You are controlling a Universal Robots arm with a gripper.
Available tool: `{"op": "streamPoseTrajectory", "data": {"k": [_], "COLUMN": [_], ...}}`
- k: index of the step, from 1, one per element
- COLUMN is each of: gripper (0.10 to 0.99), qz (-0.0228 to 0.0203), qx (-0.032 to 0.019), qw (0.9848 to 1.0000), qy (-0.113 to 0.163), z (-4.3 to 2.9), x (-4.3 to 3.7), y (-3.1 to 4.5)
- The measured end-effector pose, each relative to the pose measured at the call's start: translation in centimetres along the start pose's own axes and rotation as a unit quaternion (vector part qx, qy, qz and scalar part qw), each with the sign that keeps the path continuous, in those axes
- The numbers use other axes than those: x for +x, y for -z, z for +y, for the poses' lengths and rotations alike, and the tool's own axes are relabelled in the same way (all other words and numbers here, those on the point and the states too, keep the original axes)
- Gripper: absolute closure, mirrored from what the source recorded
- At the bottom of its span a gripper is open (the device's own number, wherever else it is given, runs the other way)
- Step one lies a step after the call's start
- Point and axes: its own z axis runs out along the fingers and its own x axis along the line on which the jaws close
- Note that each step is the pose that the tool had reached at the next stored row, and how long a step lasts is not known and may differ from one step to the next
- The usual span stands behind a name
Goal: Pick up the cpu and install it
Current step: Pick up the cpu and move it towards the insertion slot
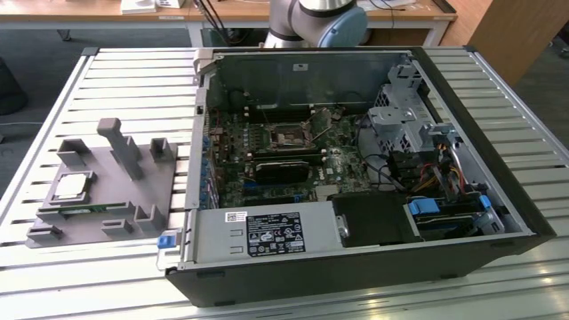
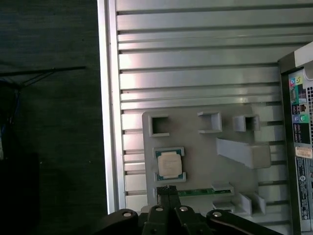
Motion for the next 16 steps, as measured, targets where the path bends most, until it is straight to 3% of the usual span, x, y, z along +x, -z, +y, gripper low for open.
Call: {"op": "streamPoseTrajectory", "data": {"k": [9, 10, 16], "gripper": [0.980, 0.980, 0.980], "qz": [0.0023, 0.0040, 0.0066], "qx": [0.0001, 0.0003, 0.0004], "qw": [1.0000, 1.0000, 1.0000], "qy": [0.000, 0.000, 0.000], "z": [-0.05, -0.06, -0.14], "x": [0.32, 0.32, 0.34], "y": [-0.28, -0.33, -1.26]}}
